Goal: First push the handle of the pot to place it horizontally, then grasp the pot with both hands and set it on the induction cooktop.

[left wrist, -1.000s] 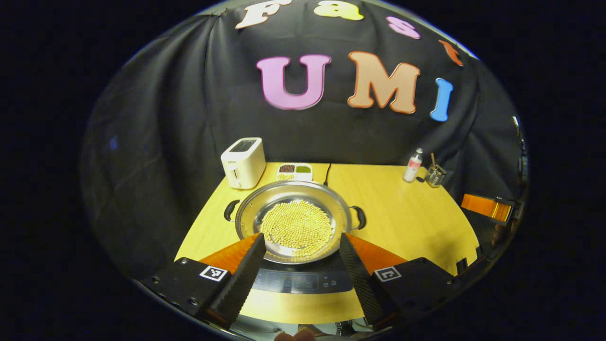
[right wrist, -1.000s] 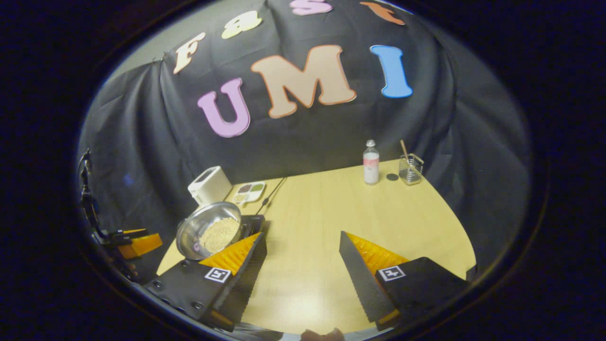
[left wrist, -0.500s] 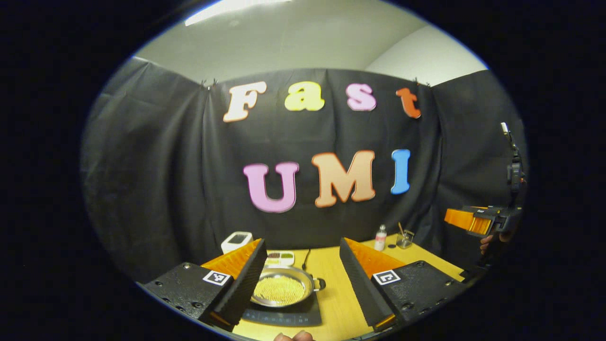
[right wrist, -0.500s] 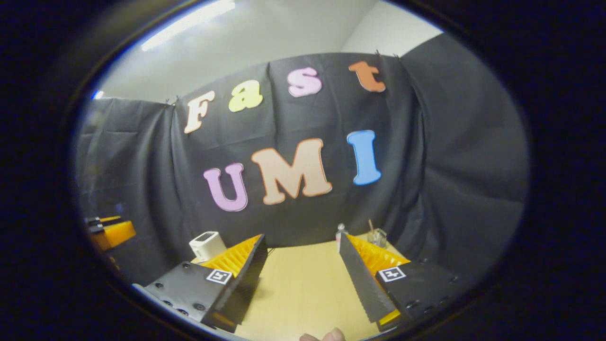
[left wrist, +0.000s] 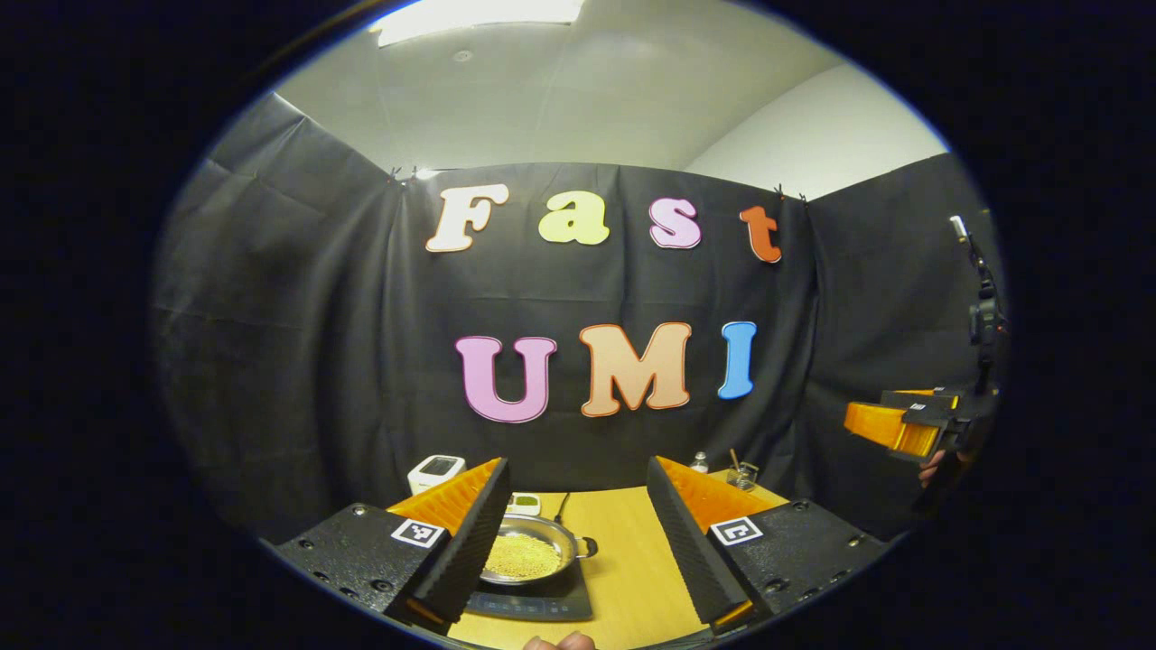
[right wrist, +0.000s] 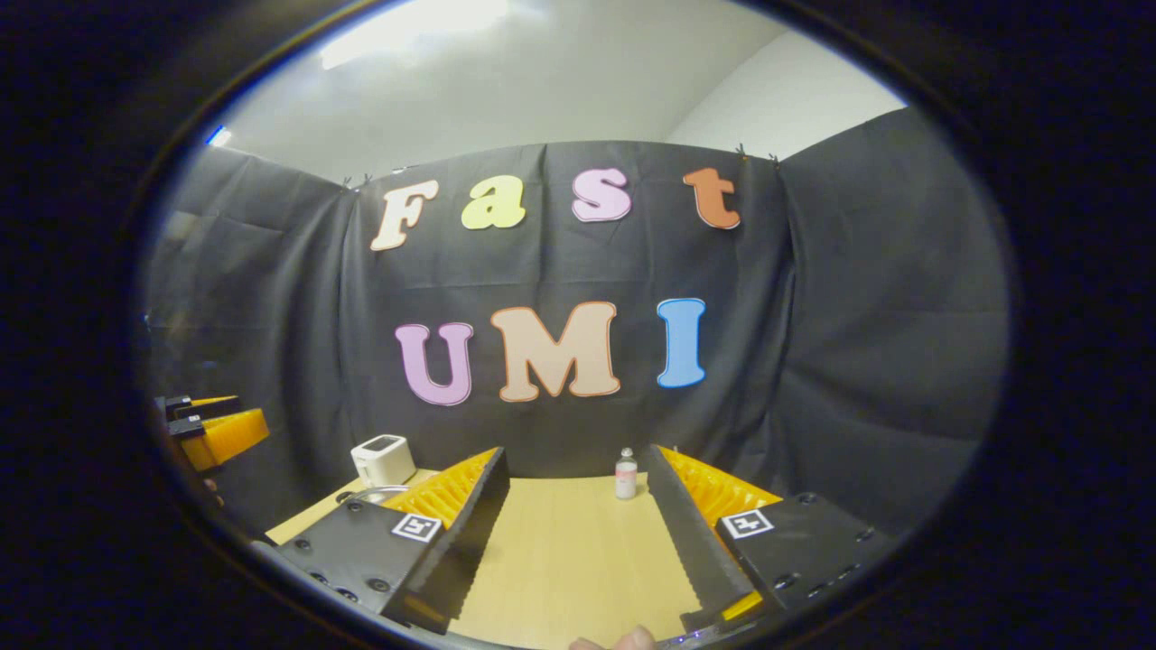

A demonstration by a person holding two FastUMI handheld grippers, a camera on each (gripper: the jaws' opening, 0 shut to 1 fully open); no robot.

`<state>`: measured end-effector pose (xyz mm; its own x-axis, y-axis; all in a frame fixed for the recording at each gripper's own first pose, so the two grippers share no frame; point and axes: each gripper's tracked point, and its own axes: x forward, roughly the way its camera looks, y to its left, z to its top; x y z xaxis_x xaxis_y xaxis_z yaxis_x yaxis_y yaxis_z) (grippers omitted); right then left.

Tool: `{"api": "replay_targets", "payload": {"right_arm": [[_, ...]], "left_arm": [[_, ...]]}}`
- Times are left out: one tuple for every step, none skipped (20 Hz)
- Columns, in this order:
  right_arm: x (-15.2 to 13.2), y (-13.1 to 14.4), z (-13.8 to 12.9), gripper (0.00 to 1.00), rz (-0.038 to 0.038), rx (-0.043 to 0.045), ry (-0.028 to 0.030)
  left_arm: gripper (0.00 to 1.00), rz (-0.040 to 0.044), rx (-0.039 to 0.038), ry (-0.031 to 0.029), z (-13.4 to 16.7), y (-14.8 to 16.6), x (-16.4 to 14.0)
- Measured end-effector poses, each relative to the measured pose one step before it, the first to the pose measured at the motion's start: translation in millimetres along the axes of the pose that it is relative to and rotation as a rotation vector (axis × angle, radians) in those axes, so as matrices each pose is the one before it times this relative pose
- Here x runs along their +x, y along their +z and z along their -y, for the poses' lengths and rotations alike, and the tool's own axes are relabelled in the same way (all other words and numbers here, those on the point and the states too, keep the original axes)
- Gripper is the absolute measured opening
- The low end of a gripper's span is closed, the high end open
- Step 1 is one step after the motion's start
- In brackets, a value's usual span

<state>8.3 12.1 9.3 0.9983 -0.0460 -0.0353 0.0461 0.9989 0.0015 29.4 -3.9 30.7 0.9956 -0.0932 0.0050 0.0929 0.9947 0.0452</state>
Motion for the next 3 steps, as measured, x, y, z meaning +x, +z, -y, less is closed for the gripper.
{"api": "replay_targets", "payload": {"right_arm": [[-0.37,1.95,1.73,0.93,0.01202,-0.01147,-0.00453],[2.31,2.77,0.18,0.93,0.00693,-0.00150,-0.00140],[0.19,0.63,-4.28,0.93,0.00148,0.01375,0.00773]], "left_arm": [[0.92,0.01954,0.00608,0.02149,-8.58,5.66,-3.45],[0.90,0.00586,-0.00337,0.00880,-0.60,3.32,-0.95],[0.92,-0.00261,-0.00561,0.00673,-1.14,-0.54,-2.05]]}}
